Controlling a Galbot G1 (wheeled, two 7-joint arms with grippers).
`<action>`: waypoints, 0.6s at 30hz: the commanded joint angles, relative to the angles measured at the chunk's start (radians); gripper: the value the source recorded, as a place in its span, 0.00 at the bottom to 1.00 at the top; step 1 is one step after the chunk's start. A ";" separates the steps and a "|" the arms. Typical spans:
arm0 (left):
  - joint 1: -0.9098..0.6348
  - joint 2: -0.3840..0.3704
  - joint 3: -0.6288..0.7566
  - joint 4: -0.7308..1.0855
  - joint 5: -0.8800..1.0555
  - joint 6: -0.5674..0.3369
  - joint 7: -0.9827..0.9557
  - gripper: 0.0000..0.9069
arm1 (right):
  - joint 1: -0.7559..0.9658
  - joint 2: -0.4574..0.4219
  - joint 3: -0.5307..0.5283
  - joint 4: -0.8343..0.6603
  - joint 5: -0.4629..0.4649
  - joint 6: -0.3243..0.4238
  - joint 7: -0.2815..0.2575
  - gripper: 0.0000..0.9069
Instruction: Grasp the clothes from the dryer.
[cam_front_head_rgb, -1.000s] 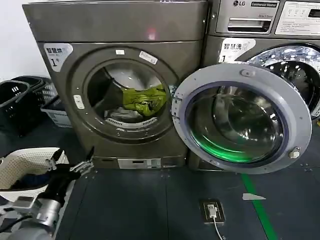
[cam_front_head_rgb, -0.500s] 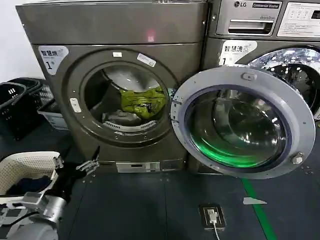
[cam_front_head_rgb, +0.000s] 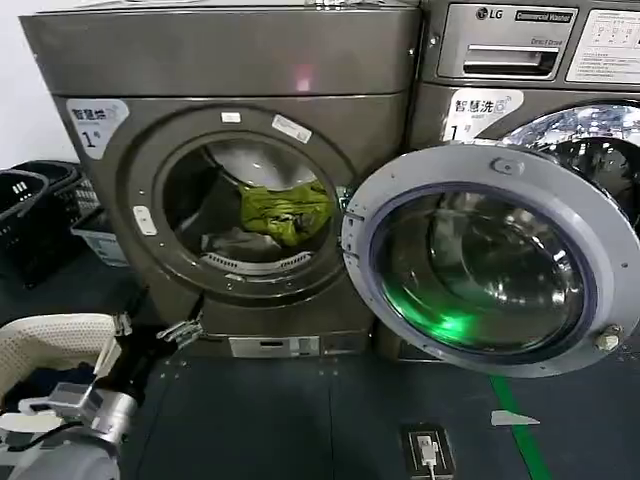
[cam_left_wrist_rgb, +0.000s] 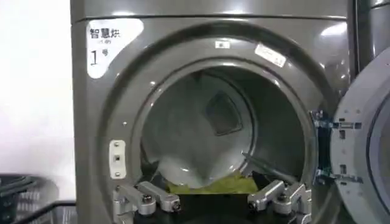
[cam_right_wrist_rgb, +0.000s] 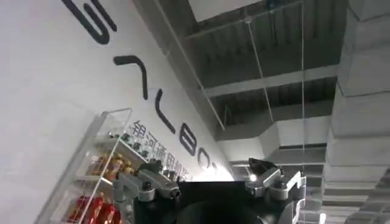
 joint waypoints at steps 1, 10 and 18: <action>-0.001 0.000 0.003 -0.001 0.001 0.000 0.001 1.00 | 0.001 0.001 -0.001 0.002 0.005 0.012 -0.001 1.00; 0.003 -0.001 0.002 -0.005 0.003 0.000 0.002 1.00 | 0.005 0.007 -0.005 0.002 0.004 0.013 -0.003 1.00; 0.004 -0.002 0.003 -0.004 0.006 0.001 0.002 1.00 | 0.009 0.012 -0.011 0.004 0.001 0.014 -0.006 1.00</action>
